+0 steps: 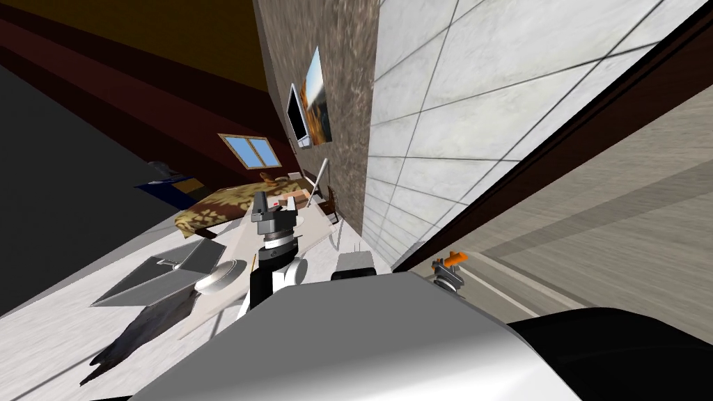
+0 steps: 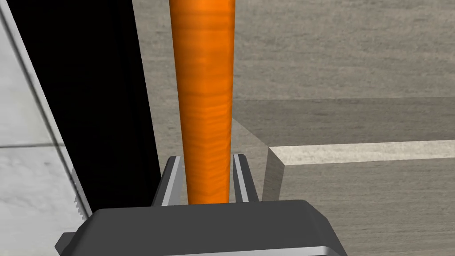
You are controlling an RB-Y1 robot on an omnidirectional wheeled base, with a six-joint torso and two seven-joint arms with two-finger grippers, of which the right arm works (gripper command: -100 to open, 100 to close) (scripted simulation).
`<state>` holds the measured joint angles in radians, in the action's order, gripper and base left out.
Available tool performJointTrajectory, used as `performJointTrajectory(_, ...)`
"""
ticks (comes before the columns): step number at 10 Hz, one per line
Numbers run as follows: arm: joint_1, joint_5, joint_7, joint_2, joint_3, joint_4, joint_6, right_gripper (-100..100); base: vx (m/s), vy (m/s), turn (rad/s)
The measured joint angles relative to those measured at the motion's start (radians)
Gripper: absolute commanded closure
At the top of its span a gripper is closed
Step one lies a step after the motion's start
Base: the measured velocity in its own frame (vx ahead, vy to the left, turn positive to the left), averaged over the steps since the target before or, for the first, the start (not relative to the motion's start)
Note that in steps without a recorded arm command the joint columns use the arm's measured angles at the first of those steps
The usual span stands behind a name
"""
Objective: Pull the door open
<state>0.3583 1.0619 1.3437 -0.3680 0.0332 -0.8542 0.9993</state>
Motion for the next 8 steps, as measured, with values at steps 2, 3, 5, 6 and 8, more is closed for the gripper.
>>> performJointTrajectory(2,0.008,-0.009,0.009,-0.013,-0.015,-0.013,-0.003,100,-0.171,0.117,-0.012)
performJointTrajectory(3,0.01,-0.017,0.015,-0.016,-0.028,-0.017,-0.004,100,-0.206,0.079,0.02)
performJointTrajectory(5,0.006,-0.035,0.038,-0.03,-0.058,-0.012,-0.01,100,-0.168,0.06,0.012)
performJointTrajectory(6,-0.006,-0.047,0.055,-0.035,-0.075,0.008,-0.001,100,-0.174,0.034,0.02)
performJointTrajectory(8,0.005,-0.066,0.069,-0.046,-0.106,-0.017,-0.004,100,-0.219,-0.009,0.034)
